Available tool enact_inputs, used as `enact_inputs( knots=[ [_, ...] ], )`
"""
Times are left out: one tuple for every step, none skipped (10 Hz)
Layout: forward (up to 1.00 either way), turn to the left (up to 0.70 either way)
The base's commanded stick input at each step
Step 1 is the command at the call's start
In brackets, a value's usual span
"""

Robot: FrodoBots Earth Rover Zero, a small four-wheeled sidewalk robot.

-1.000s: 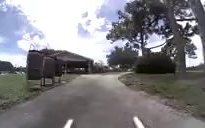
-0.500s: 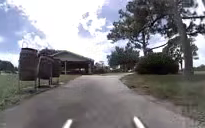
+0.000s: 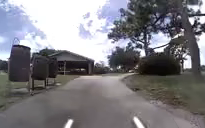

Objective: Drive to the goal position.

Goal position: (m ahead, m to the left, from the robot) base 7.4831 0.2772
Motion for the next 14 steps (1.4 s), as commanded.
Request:
enact_inputs(
  knots=[
    [0.70,0.00],
    [0.70,0.00],
    [0.70,0.00],
    [0.70,0.00],
    [0.70,0.00],
    [0.70,0.00],
    [0.70,0.00],
    [0.70,0.00],
    [0.70,0.00],
    [0.70,0.00],
    [0.70,0.00],
    [0.70,0.00],
    [0.70,0.00],
    [0.70,0.00]
  ],
)
